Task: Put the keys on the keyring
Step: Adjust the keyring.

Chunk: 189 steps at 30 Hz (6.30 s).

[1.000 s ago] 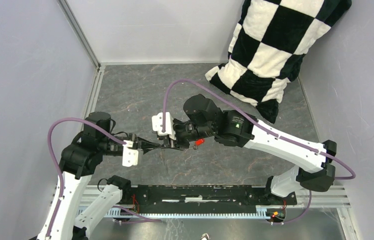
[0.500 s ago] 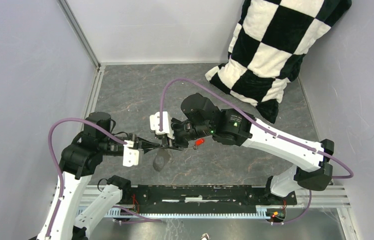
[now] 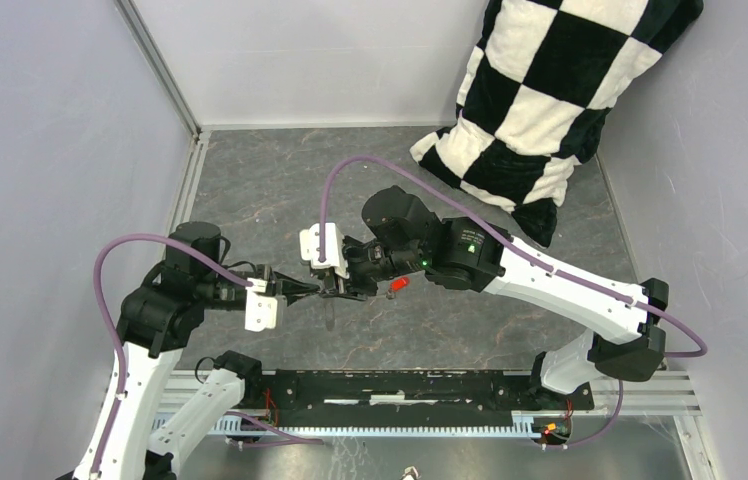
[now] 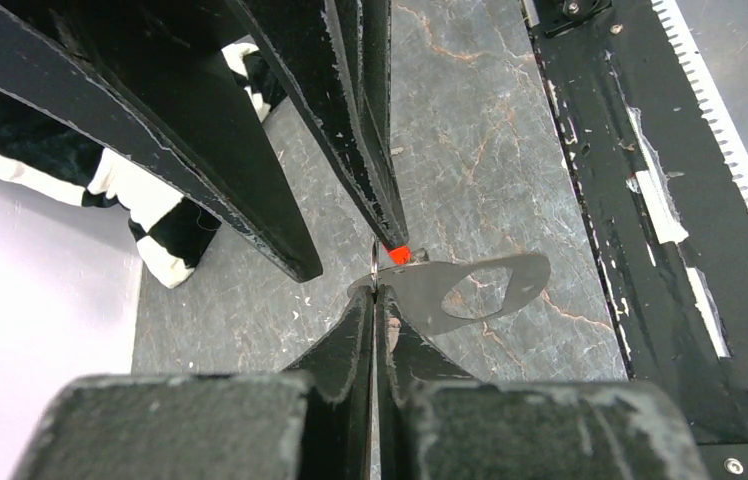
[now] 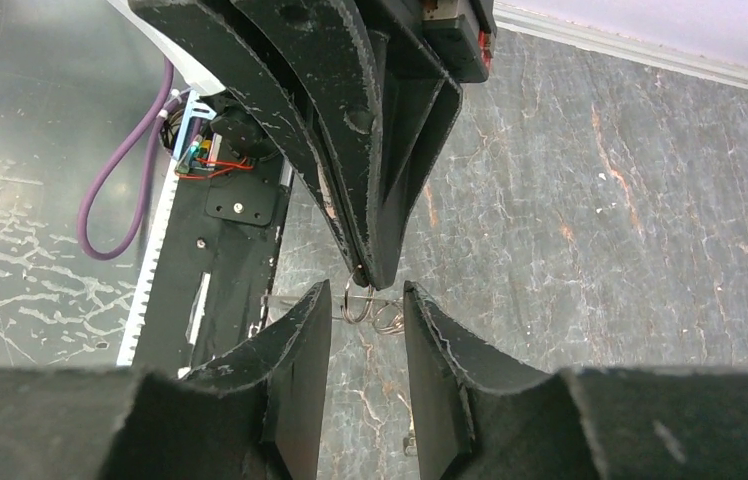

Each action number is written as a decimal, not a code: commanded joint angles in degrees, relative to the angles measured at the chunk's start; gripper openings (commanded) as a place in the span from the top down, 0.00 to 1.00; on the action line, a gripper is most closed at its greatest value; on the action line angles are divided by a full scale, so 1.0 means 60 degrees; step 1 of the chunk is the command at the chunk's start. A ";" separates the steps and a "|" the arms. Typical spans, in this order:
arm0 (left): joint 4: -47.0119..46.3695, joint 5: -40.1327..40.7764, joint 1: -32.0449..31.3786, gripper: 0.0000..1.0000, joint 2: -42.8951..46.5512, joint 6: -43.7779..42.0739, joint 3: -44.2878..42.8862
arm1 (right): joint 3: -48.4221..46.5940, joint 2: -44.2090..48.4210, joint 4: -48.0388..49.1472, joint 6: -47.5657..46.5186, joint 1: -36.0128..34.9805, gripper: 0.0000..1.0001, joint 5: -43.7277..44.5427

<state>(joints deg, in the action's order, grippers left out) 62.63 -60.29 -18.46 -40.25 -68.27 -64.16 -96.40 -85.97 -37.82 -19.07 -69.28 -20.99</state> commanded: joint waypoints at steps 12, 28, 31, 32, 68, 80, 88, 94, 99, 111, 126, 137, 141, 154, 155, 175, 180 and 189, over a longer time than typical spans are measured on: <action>-0.0154 -0.0352 -0.0014 0.98 -0.0003 0.0499 -0.0410 | -0.0102 -0.0098 0.0304 0.0192 -0.0039 0.76 0.0433; -0.0784 -0.0601 -0.0013 0.91 0.0117 0.1554 -0.0455 | 0.0785 0.0405 0.1354 0.0351 -0.0040 0.99 0.1097; -0.1394 -0.0685 -0.0005 0.74 0.0285 0.2529 -0.0315 | 0.2411 0.1460 0.3544 0.0928 -0.0019 0.99 0.1072; -0.1411 -0.0690 -0.0013 0.71 0.0311 0.2642 -0.0290 | 0.3088 0.1881 0.4421 0.1185 -0.0004 0.99 0.1071; -0.5908 -0.1693 -0.0011 0.71 0.0557 0.9322 0.0461 | 0.8221 0.3080 1.4905 0.5680 0.0514 0.99 -0.0381; -0.5648 -0.1871 -0.0014 0.82 0.0600 0.8964 0.0343 | 0.8142 0.2827 1.5086 0.5801 0.0443 0.99 -0.0368; -0.5658 -0.1820 -0.0014 0.88 0.0632 0.8854 0.0364 | 0.8010 0.2870 1.4633 0.5547 0.0346 0.99 -0.0340; -0.5138 -0.1670 -0.0012 0.98 0.0822 0.7516 0.0410 | 0.7754 0.3044 1.3618 0.5329 0.0325 0.96 -0.0800; -0.3791 -0.1549 -0.0014 0.98 0.1018 0.4203 0.0370 | 0.6881 0.3512 1.0637 0.4227 0.0353 0.61 -0.1089; -0.0595 -0.1477 -0.0012 0.98 0.1391 -0.3506 0.0616 | 0.5394 0.4119 0.6675 0.2141 0.0387 0.54 -0.0679; -0.1068 -0.1796 -0.0012 0.98 0.0661 -0.0009 -0.0130 | 0.4772 0.3504 0.6084 0.1790 0.0390 0.58 -0.0961; -0.1306 -0.1215 -0.0014 0.98 0.0181 0.2189 -0.0368 | 0.3228 0.2390 0.4596 0.1012 0.0154 0.63 -0.0612; -0.1553 -0.1092 -0.0011 0.98 0.0124 0.2702 -0.0382 | 0.2816 0.2079 0.3950 0.0799 0.0052 0.65 -0.0557; -0.1796 -0.1009 -0.0014 0.98 0.0117 0.3377 -0.0400 | 0.2322 0.1700 0.3535 0.0728 -0.0115 0.83 0.0177; -0.1800 -0.1011 -0.0011 0.98 0.0157 0.3371 -0.0376 | 0.2347 0.1698 0.3631 0.0743 -0.0111 0.85 0.0216; -0.1758 -0.0987 -0.0014 0.98 0.0286 0.3266 -0.0292 | 0.1945 0.1599 0.3531 0.0739 -0.0121 0.90 0.0688; -0.1745 -0.1080 -0.0014 0.98 0.0292 0.3362 -0.0300 | 0.2002 0.1547 0.3704 0.0775 -0.0125 0.99 0.0733; -0.1831 -0.1087 -0.0014 0.48 0.0388 0.4304 -0.0338 | 0.4232 0.2829 0.6766 0.1702 -0.0075 0.99 0.1325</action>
<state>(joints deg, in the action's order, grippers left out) 53.15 -65.01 -18.39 -38.68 -48.10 -64.77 -77.71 -74.56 -12.38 -12.95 -70.06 -16.19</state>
